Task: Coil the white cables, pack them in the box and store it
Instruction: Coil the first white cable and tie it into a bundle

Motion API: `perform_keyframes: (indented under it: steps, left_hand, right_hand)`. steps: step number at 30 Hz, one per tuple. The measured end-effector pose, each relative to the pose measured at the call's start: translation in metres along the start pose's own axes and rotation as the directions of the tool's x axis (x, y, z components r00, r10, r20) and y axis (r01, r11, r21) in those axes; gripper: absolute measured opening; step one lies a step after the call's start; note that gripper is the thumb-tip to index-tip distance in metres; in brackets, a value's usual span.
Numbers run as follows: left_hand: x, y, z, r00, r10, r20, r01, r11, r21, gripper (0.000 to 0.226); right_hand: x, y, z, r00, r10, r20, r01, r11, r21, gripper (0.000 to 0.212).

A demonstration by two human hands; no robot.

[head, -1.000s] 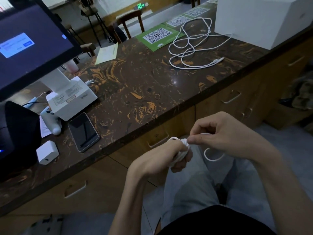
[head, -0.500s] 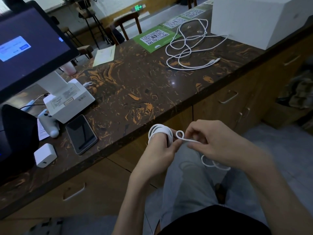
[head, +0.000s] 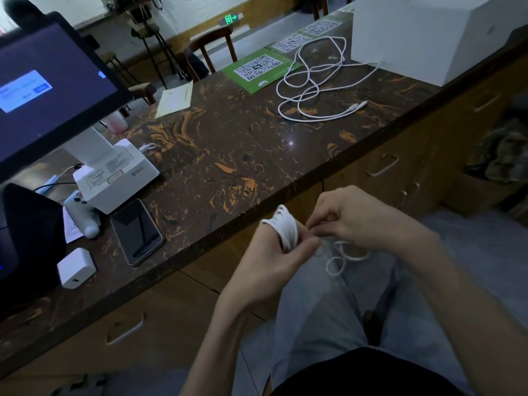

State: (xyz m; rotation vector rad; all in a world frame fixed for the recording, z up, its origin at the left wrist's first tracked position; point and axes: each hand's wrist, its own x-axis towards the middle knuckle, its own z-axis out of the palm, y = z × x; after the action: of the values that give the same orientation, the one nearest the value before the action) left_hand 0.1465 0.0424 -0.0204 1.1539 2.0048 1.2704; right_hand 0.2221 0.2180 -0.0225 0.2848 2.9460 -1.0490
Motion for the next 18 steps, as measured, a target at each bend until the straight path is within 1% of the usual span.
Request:
perform_keyframes:
  steps: [1, 2, 5, 7, 9, 10, 12, 13, 15, 16, 18]
  left_hand:
    - [0.000, 0.000, -0.003, 0.999, 0.013, -0.041, -0.015, 0.999, -0.052, 0.014]
    - [0.002, -0.002, -0.004, 0.996, 0.022, -0.087, -0.029, 0.996, -0.087, 0.013]
    - [0.010, -0.010, -0.002, 0.971, -0.016, -0.238, -0.024, 0.986, -0.162, 0.014]
    - [0.016, -0.018, -0.001, 0.945, -0.064, -0.322, 0.012, 0.987, -0.162, 0.016]
    - [0.019, -0.026, -0.003, 0.931, -0.069, -0.357, 0.041, 0.995, -0.087, 0.017]
    - [0.020, -0.029, -0.004, 0.931, -0.052, -0.361, 0.050, 0.999, -0.015, 0.017]
    - [0.020, -0.033, -0.008, 0.937, 0.004, -0.349, 0.056, 0.985, 0.162, 0.014]
    - [0.019, -0.034, -0.010, 0.945, 0.033, -0.326, 0.052, 0.967, 0.249, 0.012]
    - [0.018, -0.036, -0.016, 0.970, 0.085, -0.226, 0.021, 0.903, 0.429, 0.014]
    - [0.017, -0.035, -0.019, 0.982, 0.102, -0.158, -0.004, 0.853, 0.522, 0.019]
    - [0.015, -0.029, -0.021, 0.997, 0.071, -0.025, -0.036, 0.741, 0.671, 0.033]
  right_hand:
    - [0.002, 0.000, 0.000, 0.998, -0.006, 0.059, 0.006, 1.000, 0.008, 0.011]
    - [0.002, -0.001, 0.001, 0.994, -0.016, 0.112, 0.010, 0.998, 0.054, 0.011]
    - [-0.004, -0.010, 0.014, 0.965, -0.105, 0.239, 0.050, 0.972, 0.229, 0.009]
    - [-0.011, -0.018, 0.025, 0.965, -0.117, 0.234, 0.050, 0.961, 0.272, 0.012]
    - [-0.018, -0.023, 0.032, 0.986, -0.066, 0.155, 0.025, 0.967, 0.254, 0.021]
    - [-0.021, -0.025, 0.032, 0.993, -0.048, 0.111, 0.027, 0.983, 0.184, 0.024]
    - [-0.027, -0.031, 0.024, 0.999, -0.015, 0.033, 0.017, 0.998, -0.056, 0.027]
    - [-0.030, -0.034, 0.018, 1.000, 0.004, 0.000, -0.004, 0.981, -0.192, 0.029]
    - [-0.032, -0.040, 0.005, 0.998, 0.043, -0.039, -0.056, 0.886, -0.460, 0.027]
    - [-0.033, -0.040, -0.001, 0.996, 0.079, -0.051, -0.094, 0.827, -0.554, 0.024]
    - [-0.030, -0.037, -0.008, 0.986, 0.125, -0.107, -0.164, 0.740, -0.653, 0.023]
